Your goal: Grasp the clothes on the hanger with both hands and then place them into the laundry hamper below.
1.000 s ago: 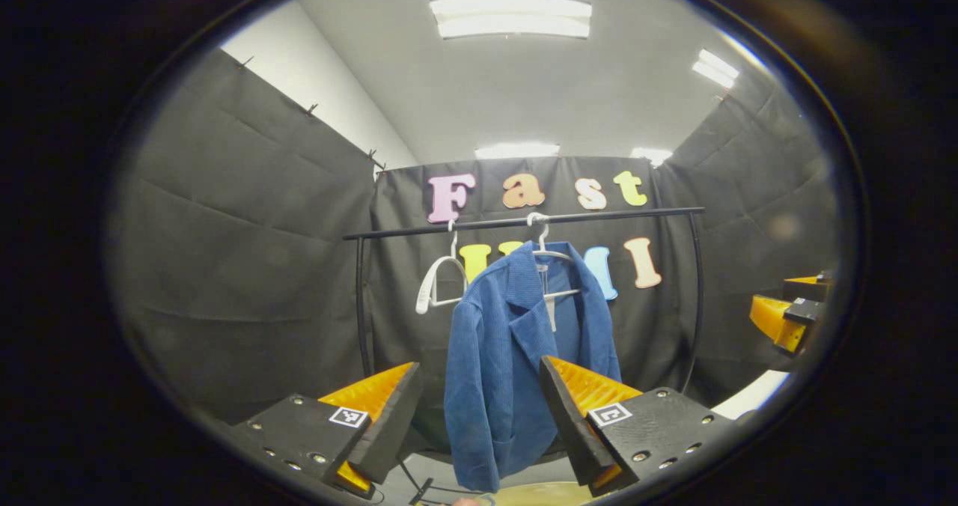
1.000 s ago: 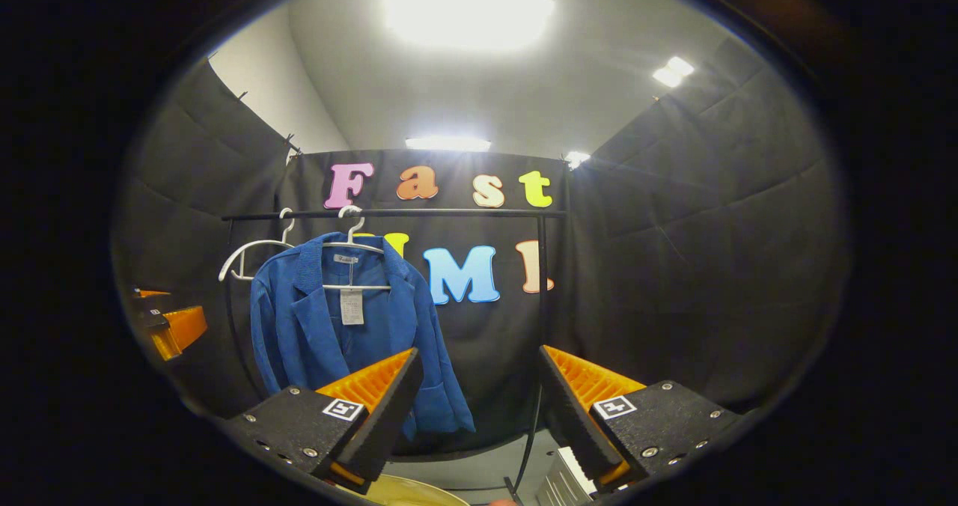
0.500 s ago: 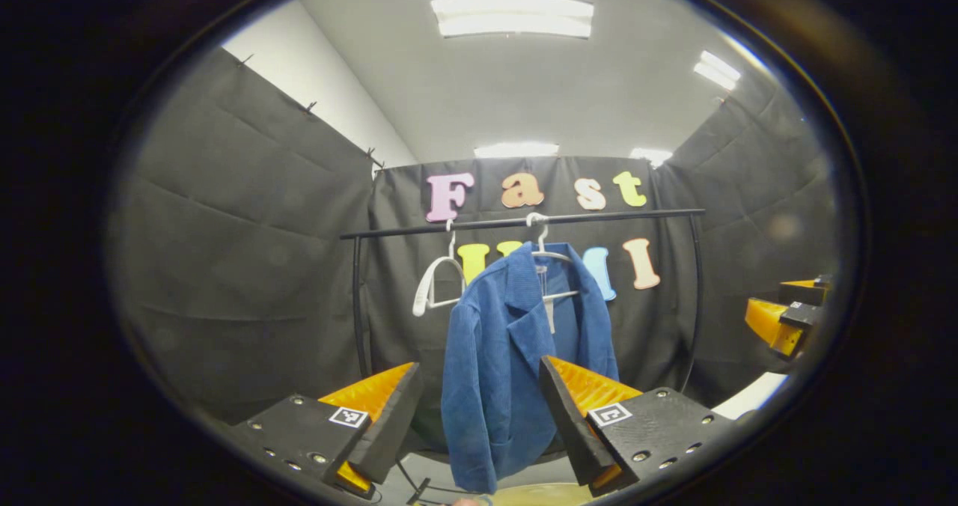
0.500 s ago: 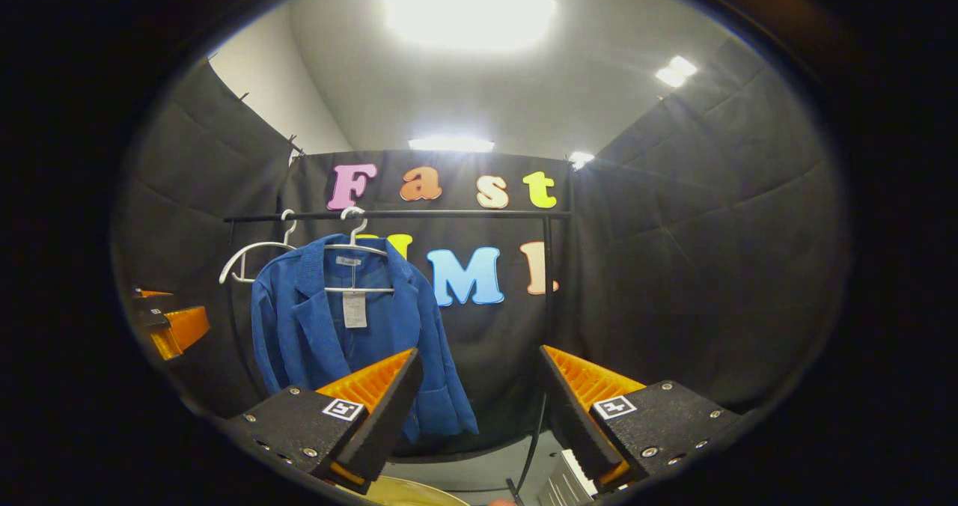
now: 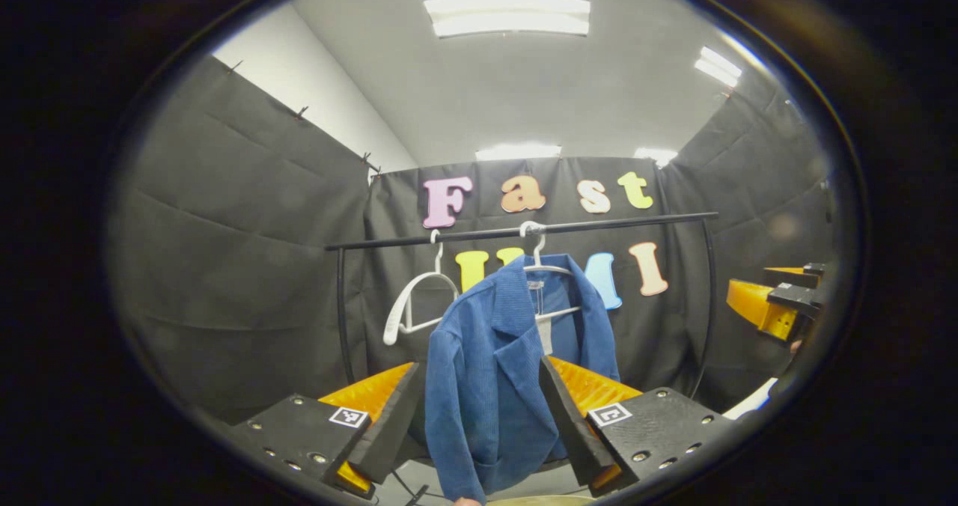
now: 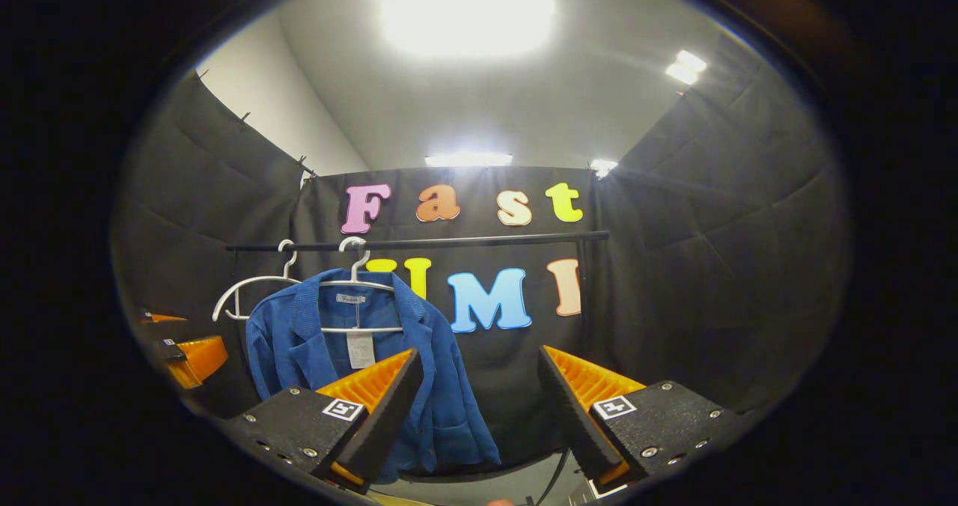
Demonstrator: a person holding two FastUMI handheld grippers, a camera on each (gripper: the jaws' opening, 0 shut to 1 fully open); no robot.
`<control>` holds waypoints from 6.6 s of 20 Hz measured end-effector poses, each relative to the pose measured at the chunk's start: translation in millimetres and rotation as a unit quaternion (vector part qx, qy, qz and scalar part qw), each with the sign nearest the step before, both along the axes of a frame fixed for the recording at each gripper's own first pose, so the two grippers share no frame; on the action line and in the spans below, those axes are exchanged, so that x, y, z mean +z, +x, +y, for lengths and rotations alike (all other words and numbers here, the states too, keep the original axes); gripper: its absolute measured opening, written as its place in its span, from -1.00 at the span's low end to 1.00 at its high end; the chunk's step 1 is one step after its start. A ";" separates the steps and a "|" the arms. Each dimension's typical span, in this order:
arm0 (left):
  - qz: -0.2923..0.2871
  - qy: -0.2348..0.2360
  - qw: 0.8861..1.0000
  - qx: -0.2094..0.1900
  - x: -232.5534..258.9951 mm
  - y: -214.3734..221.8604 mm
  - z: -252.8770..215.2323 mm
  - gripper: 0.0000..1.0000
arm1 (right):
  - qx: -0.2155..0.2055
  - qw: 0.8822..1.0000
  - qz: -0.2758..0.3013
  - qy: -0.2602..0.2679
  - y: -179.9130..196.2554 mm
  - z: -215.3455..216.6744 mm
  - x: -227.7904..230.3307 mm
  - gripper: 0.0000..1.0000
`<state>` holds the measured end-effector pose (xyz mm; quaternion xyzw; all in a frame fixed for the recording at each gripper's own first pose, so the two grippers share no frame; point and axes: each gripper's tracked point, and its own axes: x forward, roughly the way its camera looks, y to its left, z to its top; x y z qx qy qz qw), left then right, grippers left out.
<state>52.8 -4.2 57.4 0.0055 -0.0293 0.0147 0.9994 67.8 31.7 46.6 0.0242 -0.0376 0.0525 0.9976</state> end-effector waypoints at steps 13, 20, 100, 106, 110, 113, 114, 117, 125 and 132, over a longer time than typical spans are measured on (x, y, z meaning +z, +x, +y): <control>-0.001 -0.006 0.999 0.043 -8.0 97.9 -33.8 0.80 | 0.106 0.994 0.010 0.018 105.2 58.0 -21.9 0.90; 0.009 -0.008 0.998 0.064 -31.7 148.3 -54.1 0.80 | 0.158 0.987 0.004 0.016 149.6 85.3 -33.2 0.91; 0.021 0.141 0.976 0.163 -3.4 202.2 135.4 -1.00 | 0.107 0.989 -0.056 -0.089 345.6 61.3 -87.3 -1.00; 0.043 0.121 0.978 0.165 -33.8 188.7 138.7 -0.99 | 0.124 0.986 -0.032 -0.104 332.7 66.5 -113.4 -0.99; 0.048 0.117 0.979 0.162 -43.5 180.5 135.3 -0.95 | 0.122 0.987 -0.019 -0.103 324.9 59.6 -120.8 -0.99; 0.051 0.116 0.979 0.157 -50.9 166.4 130.4 -1.00 | 0.121 0.987 -0.005 -0.103 306.3 53.1 -128.5 -1.00; 0.054 0.112 0.980 0.154 -54.3 154.5 130.4 -0.99 | 0.117 0.987 -0.001 -0.110 296.5 49.0 -131.4 -1.00; 0.064 0.101 0.983 0.138 -63.7 135.7 127.3 -0.99 | 0.111 0.987 0.013 -0.112 268.4 39.4 -134.6 -1.00; 0.040 0.085 0.991 0.093 -37.1 116.5 111.7 -1.00 | 0.097 0.991 -0.003 -0.095 211.3 34.7 -92.8 -1.00; 0.015 0.066 0.997 0.036 -11.1 72.7 91.5 -1.00 | 0.098 0.993 -0.014 -0.071 135.2 41.8 -60.2 -0.99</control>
